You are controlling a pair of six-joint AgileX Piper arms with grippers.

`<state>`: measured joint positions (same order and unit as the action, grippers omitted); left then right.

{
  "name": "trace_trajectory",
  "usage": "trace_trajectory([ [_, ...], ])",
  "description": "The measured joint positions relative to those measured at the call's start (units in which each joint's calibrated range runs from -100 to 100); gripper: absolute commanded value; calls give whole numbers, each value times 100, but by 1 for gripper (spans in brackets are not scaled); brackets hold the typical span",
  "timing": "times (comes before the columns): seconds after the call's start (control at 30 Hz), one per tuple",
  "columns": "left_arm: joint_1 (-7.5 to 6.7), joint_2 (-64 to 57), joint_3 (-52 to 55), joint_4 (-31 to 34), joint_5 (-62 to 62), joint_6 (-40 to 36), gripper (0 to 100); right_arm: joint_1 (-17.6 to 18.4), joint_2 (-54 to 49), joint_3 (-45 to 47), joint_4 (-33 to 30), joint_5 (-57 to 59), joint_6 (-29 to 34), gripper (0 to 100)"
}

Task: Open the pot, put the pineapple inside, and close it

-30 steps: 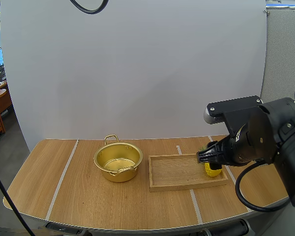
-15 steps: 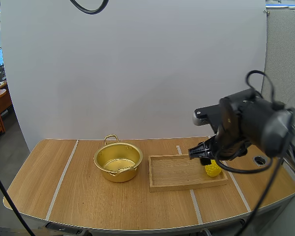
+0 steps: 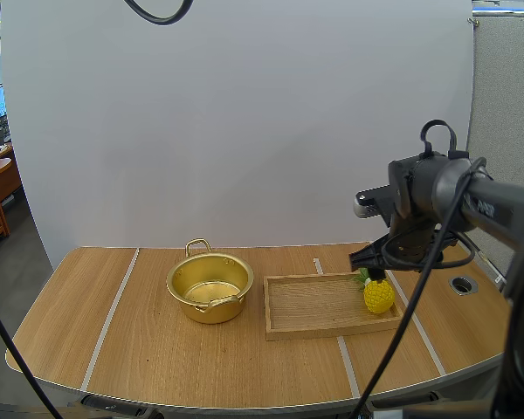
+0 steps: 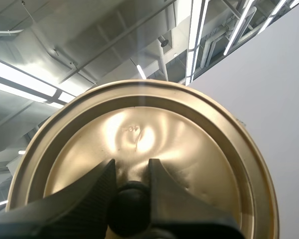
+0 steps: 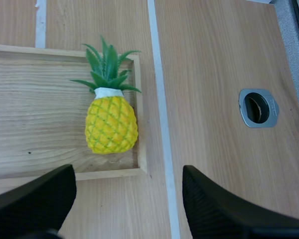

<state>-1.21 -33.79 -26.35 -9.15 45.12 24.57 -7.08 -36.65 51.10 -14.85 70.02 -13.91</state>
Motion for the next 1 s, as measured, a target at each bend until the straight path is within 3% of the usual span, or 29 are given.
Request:
trace_trajectory([
  [0.13, 0, 0, 0, 0, 0, 0, 0, -293, 375, -179, 603, -118, -689, 100],
  [0.33, 0, 0, 0, 0, 0, 0, 0, -418, 727, -282, 1016, -284, -1314, 100],
  [1.0, 0, 0, 0, 0, 0, 0, 0, -418, 1604, -310, 1383, -1015, -1978, 100],
])
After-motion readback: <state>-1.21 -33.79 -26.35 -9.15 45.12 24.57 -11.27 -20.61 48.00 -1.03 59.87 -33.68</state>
